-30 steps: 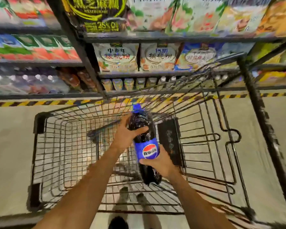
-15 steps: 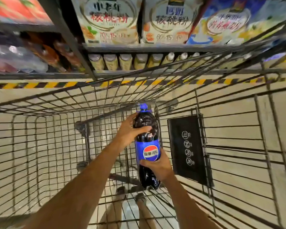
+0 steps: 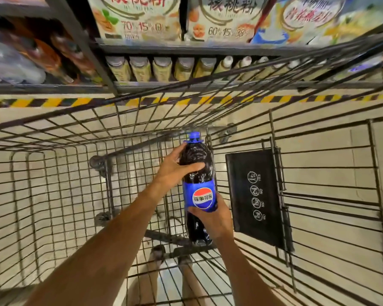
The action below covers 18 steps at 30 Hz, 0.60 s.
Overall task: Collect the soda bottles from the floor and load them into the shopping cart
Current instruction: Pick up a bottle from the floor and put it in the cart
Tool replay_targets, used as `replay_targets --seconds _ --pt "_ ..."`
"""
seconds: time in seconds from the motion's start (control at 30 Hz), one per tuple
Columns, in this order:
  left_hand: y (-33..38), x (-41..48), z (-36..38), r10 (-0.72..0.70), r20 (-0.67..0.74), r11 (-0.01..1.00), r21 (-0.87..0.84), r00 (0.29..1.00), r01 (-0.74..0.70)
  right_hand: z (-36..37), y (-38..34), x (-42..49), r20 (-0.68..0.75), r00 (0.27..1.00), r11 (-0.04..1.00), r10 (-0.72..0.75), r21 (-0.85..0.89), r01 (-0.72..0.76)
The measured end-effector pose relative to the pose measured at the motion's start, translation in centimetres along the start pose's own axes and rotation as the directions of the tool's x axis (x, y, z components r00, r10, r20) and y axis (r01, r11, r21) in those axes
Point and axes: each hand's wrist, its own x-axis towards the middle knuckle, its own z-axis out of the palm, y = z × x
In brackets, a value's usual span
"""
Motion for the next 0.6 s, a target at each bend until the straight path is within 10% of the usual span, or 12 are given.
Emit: replay_targets --seconds 0.3,0.6 --pt "0.3 -2.5 -1.2 0.088 -0.027 0.892 0.447 0.996 -0.067 -2.3 -2.1 -3.2 -0.004 0.994 0.924 -0.107 -0.37 0.098" --pt "8.4 -20.2 -9.0 0.312 -0.164 0.343 0.938 0.936 0.05 -5.6 -14.4 -13.0 0.432 0.859 0.449 -0.275 -0.732 0.512"
